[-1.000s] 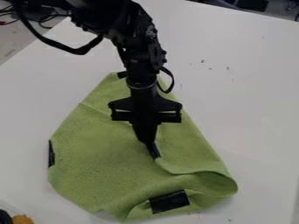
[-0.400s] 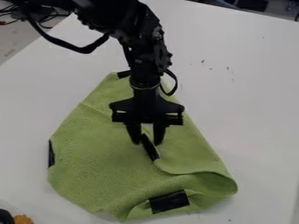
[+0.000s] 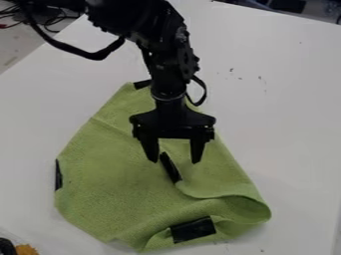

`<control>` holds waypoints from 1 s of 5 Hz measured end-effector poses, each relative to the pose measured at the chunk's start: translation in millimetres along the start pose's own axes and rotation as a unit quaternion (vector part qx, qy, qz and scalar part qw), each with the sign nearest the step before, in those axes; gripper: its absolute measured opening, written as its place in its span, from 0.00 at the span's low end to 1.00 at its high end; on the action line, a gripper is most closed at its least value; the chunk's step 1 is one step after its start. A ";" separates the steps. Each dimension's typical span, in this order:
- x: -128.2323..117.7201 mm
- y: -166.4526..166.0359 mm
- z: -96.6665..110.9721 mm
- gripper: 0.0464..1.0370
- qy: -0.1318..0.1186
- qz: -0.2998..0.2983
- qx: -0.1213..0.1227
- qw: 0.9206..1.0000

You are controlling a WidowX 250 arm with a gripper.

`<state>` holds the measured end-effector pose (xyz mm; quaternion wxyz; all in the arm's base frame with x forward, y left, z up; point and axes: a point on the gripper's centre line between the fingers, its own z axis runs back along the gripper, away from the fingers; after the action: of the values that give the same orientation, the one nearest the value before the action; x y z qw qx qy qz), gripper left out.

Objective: Unfold the cloth from left to right

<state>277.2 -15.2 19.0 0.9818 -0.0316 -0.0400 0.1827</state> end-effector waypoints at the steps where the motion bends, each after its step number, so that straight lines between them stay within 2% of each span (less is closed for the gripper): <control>1: 2.1 0.4 -1.9 0.96 -0.002 0.000 -0.008 1.000; 2: 2.4 0.0 -2.7 0.91 -0.002 -0.004 -0.009 1.000; 4: 3.3 -1.5 -6.5 0.32 -0.003 -0.004 -0.017 1.000; 5: 3.2 -1.8 -6.9 0.11 -0.003 -0.003 -0.017 1.000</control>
<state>281.4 -16.0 12.4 0.9816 -0.0481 -0.0462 0.1790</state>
